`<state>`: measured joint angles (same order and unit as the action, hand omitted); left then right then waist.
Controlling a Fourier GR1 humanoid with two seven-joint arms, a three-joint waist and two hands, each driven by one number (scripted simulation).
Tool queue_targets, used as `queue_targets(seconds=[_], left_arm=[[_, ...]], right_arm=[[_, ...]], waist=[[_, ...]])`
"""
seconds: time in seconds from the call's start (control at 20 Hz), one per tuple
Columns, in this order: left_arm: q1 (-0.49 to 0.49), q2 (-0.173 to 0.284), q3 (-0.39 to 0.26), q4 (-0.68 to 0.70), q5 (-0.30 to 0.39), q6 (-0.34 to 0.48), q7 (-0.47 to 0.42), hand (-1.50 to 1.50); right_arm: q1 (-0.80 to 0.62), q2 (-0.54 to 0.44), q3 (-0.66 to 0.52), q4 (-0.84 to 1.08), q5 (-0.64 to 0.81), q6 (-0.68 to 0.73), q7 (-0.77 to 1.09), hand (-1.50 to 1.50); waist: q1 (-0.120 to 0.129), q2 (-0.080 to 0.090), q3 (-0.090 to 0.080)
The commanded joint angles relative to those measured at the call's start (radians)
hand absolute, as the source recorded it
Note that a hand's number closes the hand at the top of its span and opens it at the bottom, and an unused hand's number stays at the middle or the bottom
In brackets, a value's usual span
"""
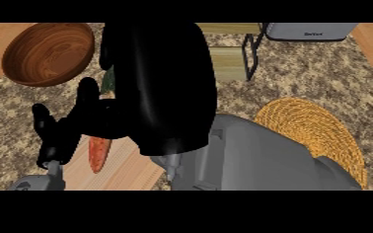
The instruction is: Pick the squash from the placemat and place it in the tiered shelf
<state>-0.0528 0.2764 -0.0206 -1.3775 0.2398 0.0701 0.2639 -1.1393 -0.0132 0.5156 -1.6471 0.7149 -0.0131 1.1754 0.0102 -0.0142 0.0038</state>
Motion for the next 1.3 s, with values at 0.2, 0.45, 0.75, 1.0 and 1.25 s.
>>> queue_targets(seconds=[0.2, 0.45, 0.75, 1.0, 1.25], left_arm=[[0.027, 0.007, 0.006, 0.017, -0.002, -0.015, 0.012, 0.0], [0.01, -0.049, -0.034, 0.001, -0.04, 0.041, 0.043, 0.0], [-0.007, -0.005, 0.018, 0.05, -0.01, -0.029, 0.008, 0.0], [-0.029, -0.027, 0.009, 0.034, -0.022, -0.003, 0.042, 0.0], [-0.025, 0.001, 0.025, 0.043, -0.035, -0.028, 0.028, 0.0]], right_arm=[[-0.229, -0.025, -0.278, 0.179, -0.031, 0.121, 0.092, 1.5], [-0.325, -0.071, -0.376, 0.271, -0.017, 0.12, 0.025, 1.5], [-0.377, -0.14, -0.466, 0.463, -0.047, 0.143, -0.131, 1.5], [-0.366, -0.141, -0.477, 0.589, -0.077, 0.162, -0.255, 1.5], [-0.36, -0.158, -0.484, 0.729, -0.043, 0.11, -0.388, 1.5]], waist=[[-0.001, 0.012, -0.005], [-0.004, 0.013, -0.005], [-0.001, 0.017, -0.005], [0.002, 0.018, -0.005], [0.008, 0.02, -0.005]])
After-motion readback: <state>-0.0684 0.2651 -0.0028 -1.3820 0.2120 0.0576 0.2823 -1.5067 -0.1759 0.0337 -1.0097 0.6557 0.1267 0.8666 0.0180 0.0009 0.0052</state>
